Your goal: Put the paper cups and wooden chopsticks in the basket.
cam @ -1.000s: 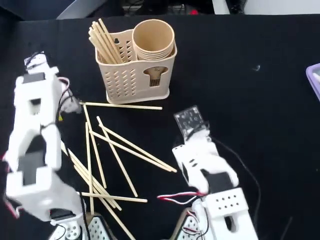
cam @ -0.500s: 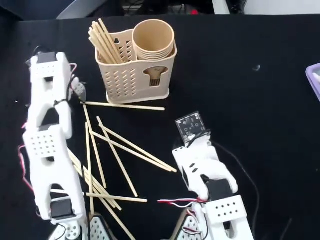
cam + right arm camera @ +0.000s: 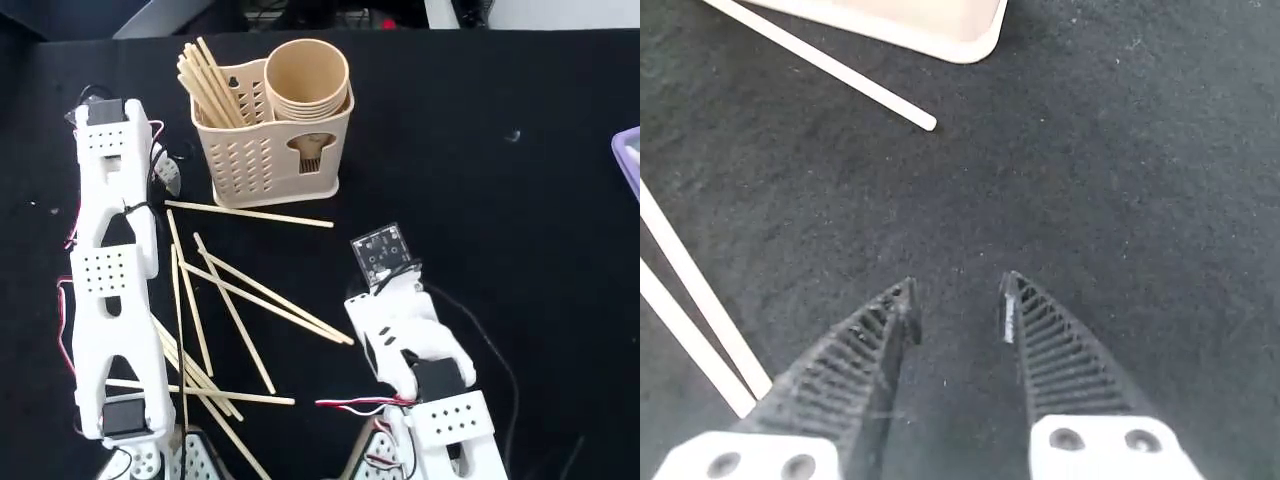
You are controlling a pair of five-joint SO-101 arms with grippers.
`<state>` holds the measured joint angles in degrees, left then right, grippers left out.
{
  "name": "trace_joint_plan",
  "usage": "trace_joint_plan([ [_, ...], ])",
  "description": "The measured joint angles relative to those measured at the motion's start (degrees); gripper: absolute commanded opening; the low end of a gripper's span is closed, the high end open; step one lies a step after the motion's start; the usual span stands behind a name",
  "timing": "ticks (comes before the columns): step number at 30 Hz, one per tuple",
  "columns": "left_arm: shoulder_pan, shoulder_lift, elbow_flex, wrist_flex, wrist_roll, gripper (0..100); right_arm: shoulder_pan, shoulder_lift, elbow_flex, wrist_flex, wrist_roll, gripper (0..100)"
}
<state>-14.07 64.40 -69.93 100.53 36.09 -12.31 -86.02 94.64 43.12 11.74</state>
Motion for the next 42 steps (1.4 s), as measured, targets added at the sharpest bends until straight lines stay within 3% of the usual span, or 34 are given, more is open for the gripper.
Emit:
trace_joint_plan([
  [4,0.00,1.23,-1.14,0.18,0.00,19,0.00,0.00,0.00,0.00,0.00,13.7],
  [10,0.44,1.49,-1.85,-0.35,0.09,5,0.00,0.00,0.00,0.00,0.00,13.7],
  [27,0.26,1.49,-1.32,-0.44,-8.26,5,0.00,0.00,0.00,0.00,0.00,13.7],
  [34,-0.44,-9.76,16.09,-0.53,-9.93,22,0.00,0.00,0.00,0.00,0.00,13.7],
  [38,-0.18,-17.14,27.34,-0.53,-10.20,20,0.00,0.00,0.00,0.00,0.00,13.7],
  [42,-0.26,-19.78,29.71,-0.53,-10.20,20,0.00,0.00,0.00,0.00,0.00,13.7],
])
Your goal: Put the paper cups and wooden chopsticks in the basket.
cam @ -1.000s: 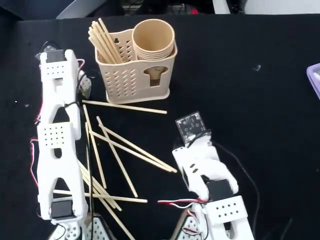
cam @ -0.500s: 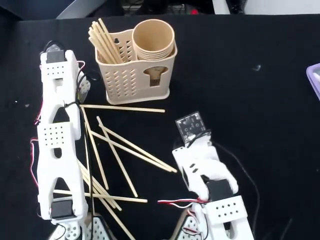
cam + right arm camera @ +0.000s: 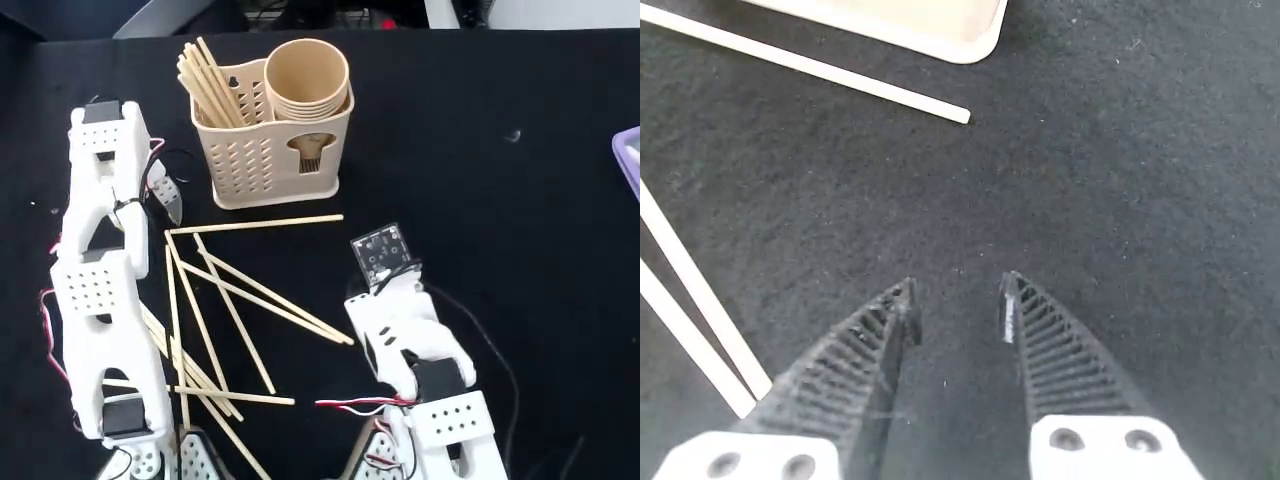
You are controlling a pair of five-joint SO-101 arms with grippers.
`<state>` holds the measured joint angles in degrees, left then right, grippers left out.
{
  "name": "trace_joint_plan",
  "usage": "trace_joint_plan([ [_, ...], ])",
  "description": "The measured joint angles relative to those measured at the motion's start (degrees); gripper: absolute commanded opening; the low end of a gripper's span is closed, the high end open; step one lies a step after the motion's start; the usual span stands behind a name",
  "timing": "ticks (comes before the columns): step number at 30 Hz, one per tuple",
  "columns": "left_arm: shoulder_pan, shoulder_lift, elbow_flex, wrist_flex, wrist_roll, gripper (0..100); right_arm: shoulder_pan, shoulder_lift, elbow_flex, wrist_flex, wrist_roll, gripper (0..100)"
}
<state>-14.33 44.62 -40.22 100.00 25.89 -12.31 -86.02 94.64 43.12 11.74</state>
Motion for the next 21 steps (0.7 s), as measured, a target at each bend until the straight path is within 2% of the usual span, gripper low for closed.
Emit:
trace_joint_plan([
  [10,1.05,0.62,0.88,0.09,1.49,20,0.00,0.00,0.18,0.00,0.00,13.7],
  [21,0.79,-4.13,7.03,0.18,-8.62,20,0.00,0.00,0.18,0.00,0.00,13.7],
])
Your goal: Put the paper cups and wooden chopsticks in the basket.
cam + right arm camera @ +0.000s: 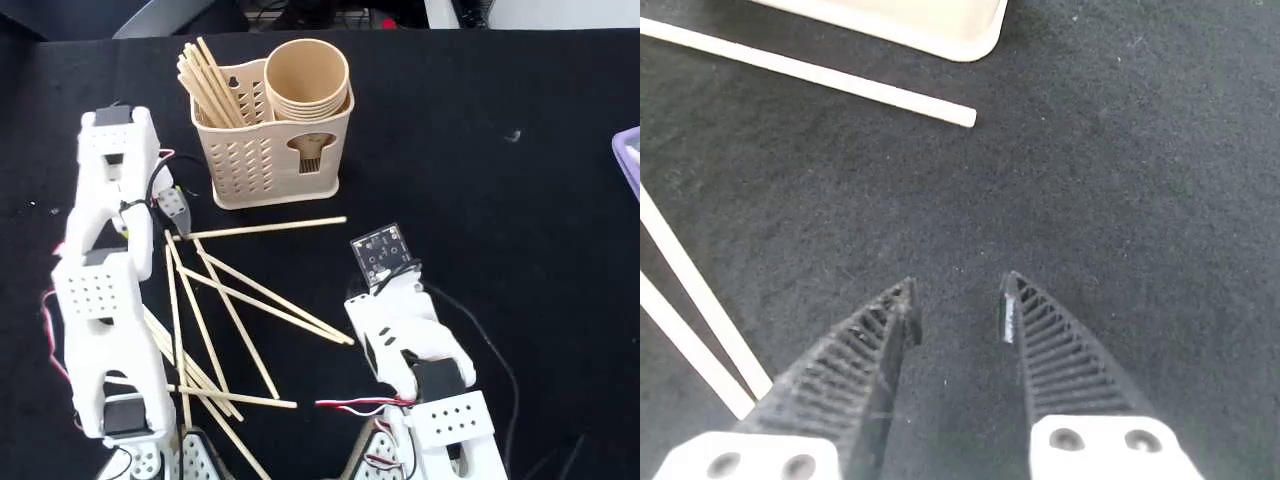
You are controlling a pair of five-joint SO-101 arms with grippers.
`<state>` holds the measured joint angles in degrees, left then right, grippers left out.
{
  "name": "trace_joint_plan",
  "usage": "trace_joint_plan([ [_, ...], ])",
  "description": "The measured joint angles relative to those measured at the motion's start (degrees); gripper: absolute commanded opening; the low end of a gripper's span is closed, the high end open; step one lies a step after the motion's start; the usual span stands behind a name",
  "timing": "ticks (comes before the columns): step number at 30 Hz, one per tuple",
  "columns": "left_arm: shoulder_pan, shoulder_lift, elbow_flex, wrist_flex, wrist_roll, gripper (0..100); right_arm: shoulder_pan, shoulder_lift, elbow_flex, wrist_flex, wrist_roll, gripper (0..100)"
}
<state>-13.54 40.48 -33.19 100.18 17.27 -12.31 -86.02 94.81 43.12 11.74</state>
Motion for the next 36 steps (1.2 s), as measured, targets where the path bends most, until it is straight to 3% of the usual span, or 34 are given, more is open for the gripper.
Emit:
trace_joint_plan([
  [5,-2.81,-12.22,6.24,0.00,-2.55,20,0.00,0.00,0.00,0.00,0.00,14.1],
  [11,-5.01,-28.84,22.59,-0.35,-6.33,20,0.00,0.00,-4.13,4.84,3.60,14.1],
  [15,-8.26,-38.42,37.98,-8.97,-7.38,20,-1.23,-0.09,-8.26,7.82,5.01,14.1],
  [24,-10.37,-57.67,77.98,-38.33,-7.82,20,-15.03,-0.09,-8.97,12.57,6.33,14.2],
  [30,-10.29,-63.65,86.59,-43.43,-7.82,20,-19.16,7.21,-14.59,13.71,6.33,25.7],
  [36,-10.29,-64.00,89.05,-43.69,-7.82,20,-21.98,28.84,-26.64,13.54,6.24,24.0],
])
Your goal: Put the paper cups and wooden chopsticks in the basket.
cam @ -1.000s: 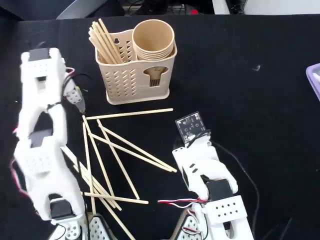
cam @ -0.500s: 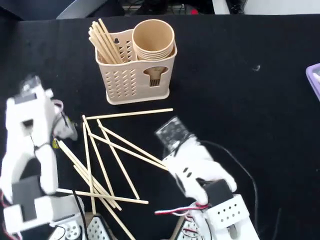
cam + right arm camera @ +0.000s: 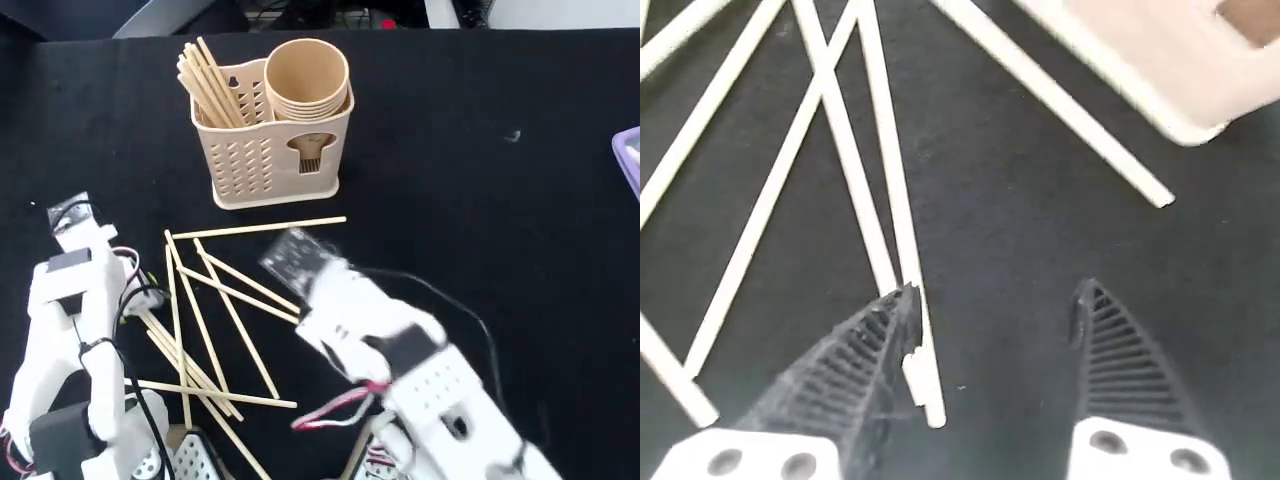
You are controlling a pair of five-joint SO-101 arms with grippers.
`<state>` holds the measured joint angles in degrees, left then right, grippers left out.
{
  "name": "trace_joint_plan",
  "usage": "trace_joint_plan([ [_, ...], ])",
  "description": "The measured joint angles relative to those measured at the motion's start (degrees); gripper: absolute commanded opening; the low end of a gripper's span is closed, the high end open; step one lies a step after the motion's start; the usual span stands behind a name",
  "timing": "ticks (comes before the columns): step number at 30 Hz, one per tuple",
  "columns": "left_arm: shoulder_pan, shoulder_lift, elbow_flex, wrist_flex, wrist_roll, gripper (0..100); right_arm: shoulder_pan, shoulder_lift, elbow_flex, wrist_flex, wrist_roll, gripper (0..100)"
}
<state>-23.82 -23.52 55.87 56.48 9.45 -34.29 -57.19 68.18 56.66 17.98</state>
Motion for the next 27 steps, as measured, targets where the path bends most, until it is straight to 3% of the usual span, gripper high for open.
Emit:
trace_joint_plan([
  [4,0.00,0.00,2.37,-2.64,-0.09,20,-4.75,16.09,-2.11,-6.59,0.09,23.3],
  [12,-0.18,-1.32,5.71,-7.38,-0.18,20,-5.27,38.42,-6.07,-17.14,0.00,23.6],
  [18,-0.18,-1.32,5.71,-7.47,-0.18,20,-5.27,43.08,-9.05,-17.41,0.00,22.7],
  [24,-0.18,-1.32,5.71,-7.47,-0.18,20,-5.54,43.25,-9.23,-17.49,0.00,2.1],
  [27,-0.18,-1.32,5.71,-7.47,-0.18,20,-5.54,43.25,-9.58,-17.93,0.18,4.1],
])
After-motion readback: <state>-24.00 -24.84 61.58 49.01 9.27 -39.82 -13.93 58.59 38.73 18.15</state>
